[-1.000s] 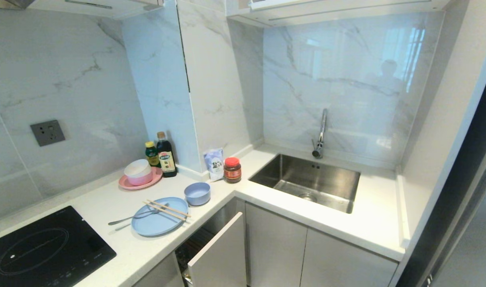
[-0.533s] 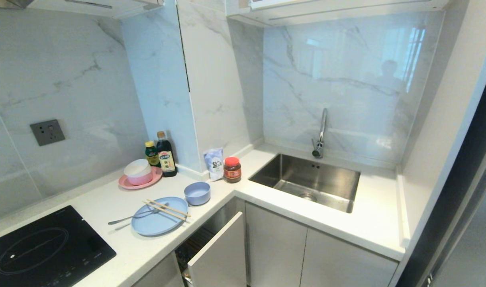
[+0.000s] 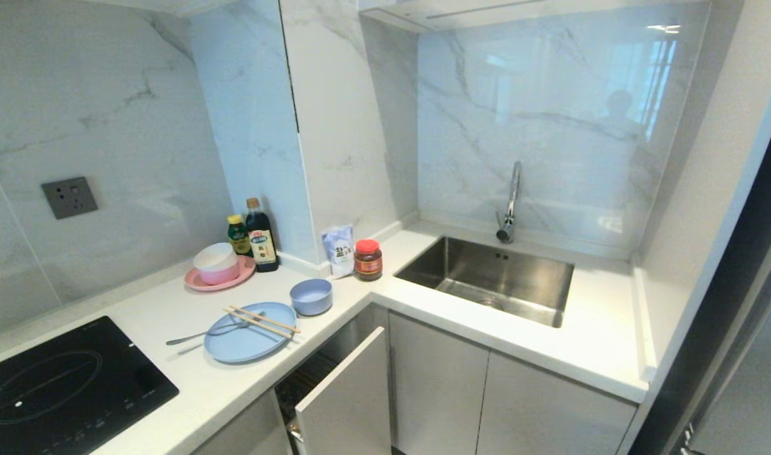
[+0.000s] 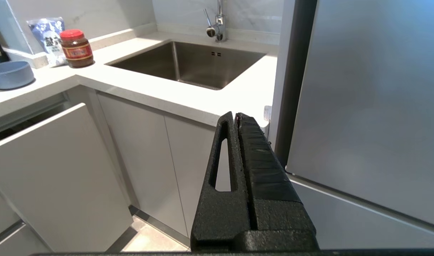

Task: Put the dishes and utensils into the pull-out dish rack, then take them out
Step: Open the cupboard

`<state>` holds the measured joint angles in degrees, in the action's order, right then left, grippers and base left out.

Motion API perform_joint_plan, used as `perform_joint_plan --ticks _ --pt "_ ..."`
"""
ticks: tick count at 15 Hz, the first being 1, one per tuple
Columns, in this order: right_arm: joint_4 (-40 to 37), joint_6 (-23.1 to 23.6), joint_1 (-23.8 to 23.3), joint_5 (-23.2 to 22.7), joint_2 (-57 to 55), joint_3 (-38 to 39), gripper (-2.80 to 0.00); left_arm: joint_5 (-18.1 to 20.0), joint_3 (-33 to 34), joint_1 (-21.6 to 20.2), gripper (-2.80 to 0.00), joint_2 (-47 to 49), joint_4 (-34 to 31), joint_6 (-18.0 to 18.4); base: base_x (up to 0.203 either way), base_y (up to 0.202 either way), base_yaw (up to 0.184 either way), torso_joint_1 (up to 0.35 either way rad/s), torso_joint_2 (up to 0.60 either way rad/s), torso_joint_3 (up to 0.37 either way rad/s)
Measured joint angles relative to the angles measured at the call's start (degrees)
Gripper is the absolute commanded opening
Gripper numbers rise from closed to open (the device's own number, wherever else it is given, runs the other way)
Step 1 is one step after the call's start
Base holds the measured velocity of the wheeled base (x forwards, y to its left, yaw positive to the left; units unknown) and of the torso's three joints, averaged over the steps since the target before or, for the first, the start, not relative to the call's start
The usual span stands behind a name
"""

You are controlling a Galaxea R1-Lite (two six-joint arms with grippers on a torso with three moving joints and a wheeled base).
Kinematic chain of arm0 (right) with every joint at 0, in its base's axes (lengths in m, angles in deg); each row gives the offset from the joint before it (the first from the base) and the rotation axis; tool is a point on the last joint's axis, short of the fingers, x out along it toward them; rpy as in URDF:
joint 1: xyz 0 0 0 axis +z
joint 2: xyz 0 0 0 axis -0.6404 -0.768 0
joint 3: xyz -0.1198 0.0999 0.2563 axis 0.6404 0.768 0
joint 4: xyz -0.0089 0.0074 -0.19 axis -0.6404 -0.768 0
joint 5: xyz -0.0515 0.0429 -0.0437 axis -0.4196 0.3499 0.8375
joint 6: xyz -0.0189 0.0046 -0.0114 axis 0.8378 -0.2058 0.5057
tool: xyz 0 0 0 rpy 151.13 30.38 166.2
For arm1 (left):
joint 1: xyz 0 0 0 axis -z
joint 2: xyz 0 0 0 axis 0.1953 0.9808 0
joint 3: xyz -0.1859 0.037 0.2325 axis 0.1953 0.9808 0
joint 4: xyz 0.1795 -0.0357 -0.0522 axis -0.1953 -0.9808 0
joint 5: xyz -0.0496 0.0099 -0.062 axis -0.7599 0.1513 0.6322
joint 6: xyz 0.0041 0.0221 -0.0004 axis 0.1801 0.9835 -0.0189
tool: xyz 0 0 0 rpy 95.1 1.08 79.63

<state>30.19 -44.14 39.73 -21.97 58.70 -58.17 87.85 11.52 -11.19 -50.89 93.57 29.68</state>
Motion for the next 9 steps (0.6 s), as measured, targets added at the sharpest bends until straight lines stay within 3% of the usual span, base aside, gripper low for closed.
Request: perform_joint_plan --ticks 9 --pt "0.0 -0.1 0.0 0.0 0.0 0.0 -2.8 0.0 0.0 0.0 -2.8 0.0 0.0 0.0 0.0 0.0 0.0 -0.158 0.32 0.162"
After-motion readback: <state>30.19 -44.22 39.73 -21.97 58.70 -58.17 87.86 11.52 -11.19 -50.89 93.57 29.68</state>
